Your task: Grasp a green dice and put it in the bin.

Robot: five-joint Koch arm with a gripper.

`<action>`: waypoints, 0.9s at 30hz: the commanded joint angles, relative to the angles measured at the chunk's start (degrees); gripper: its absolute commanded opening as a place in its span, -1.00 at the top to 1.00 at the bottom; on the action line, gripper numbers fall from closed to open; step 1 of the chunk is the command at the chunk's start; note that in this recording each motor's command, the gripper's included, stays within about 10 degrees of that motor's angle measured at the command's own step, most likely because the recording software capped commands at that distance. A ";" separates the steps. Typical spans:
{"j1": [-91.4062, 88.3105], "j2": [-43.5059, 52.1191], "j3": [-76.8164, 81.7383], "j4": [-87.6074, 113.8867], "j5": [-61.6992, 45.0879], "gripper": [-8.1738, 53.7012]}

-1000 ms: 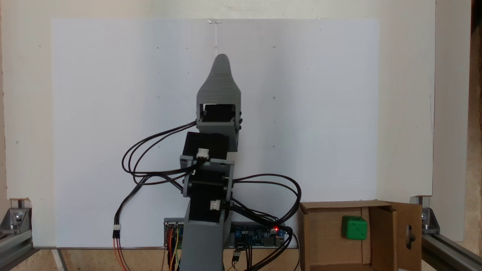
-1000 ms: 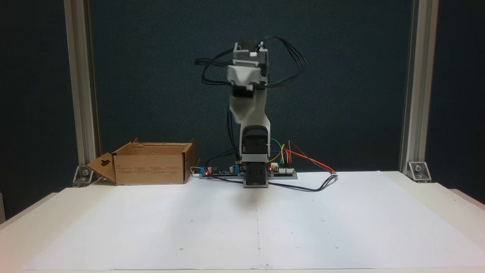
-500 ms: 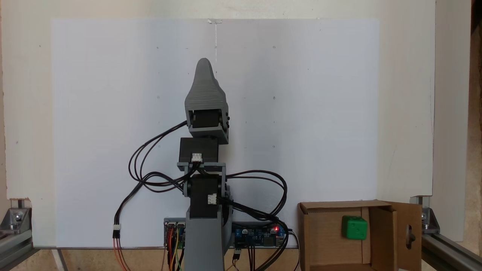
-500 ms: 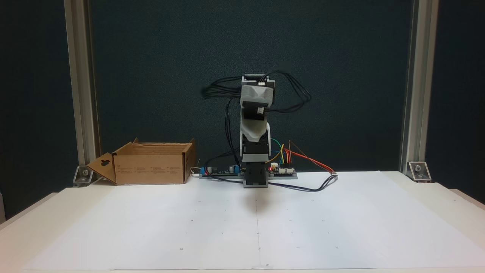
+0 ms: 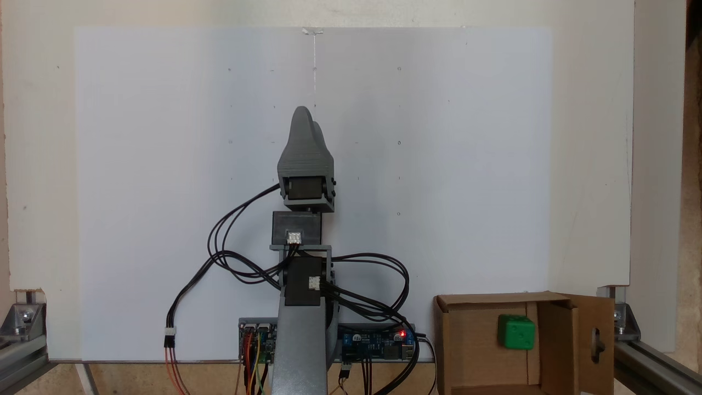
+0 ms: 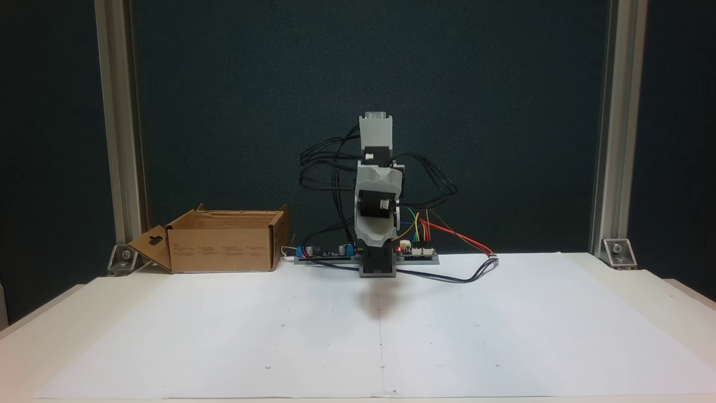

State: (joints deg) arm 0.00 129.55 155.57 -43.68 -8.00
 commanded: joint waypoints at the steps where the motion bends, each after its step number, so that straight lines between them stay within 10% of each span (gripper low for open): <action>1: 0.09 6.33 0.53 -9.47 2.20 -0.68; 27: 0.44 6.24 15.03 -31.99 1.76 -0.68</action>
State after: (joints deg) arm 0.00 129.46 171.91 -70.84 -8.00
